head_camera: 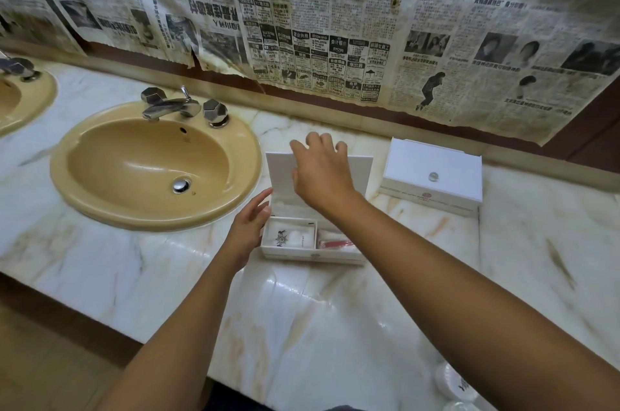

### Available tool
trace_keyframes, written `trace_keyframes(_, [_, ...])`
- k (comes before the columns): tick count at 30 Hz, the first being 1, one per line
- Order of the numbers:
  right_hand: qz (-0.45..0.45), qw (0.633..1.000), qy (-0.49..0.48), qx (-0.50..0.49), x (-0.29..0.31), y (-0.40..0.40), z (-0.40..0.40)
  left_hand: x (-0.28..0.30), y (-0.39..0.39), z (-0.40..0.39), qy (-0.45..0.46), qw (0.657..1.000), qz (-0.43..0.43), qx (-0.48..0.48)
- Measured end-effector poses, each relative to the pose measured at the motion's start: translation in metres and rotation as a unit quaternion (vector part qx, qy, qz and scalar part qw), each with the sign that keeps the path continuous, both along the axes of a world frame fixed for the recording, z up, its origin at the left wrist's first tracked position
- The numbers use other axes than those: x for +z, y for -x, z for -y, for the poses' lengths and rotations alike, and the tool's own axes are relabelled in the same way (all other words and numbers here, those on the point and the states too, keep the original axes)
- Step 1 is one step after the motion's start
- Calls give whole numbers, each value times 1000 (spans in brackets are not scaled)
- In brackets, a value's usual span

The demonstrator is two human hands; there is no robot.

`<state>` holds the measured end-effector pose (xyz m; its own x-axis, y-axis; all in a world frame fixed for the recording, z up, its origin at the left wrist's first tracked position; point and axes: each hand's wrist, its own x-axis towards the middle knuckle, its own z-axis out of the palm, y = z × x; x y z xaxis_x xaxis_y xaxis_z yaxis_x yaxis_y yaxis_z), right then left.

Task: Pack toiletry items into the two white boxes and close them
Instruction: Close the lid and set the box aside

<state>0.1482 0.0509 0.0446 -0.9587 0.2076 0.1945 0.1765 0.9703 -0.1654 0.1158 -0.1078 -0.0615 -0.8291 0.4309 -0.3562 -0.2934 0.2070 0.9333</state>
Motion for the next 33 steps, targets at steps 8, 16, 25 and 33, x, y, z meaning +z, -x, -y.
trace_keyframes(8, [51,997,36,33,2,-19,-5,0,-1,1,-9,999,38,29])
trace_keyframes(16, [145,986,41,67,-6,-60,22,0,-1,-1,-40,988,108,99])
trace_keyframes(25, [204,976,30,74,-41,-73,30,-3,-7,2,-26,996,56,64])
trace_keyframes(33, [76,994,78,-31,-55,-66,9,-3,-9,0,-34,997,38,64])
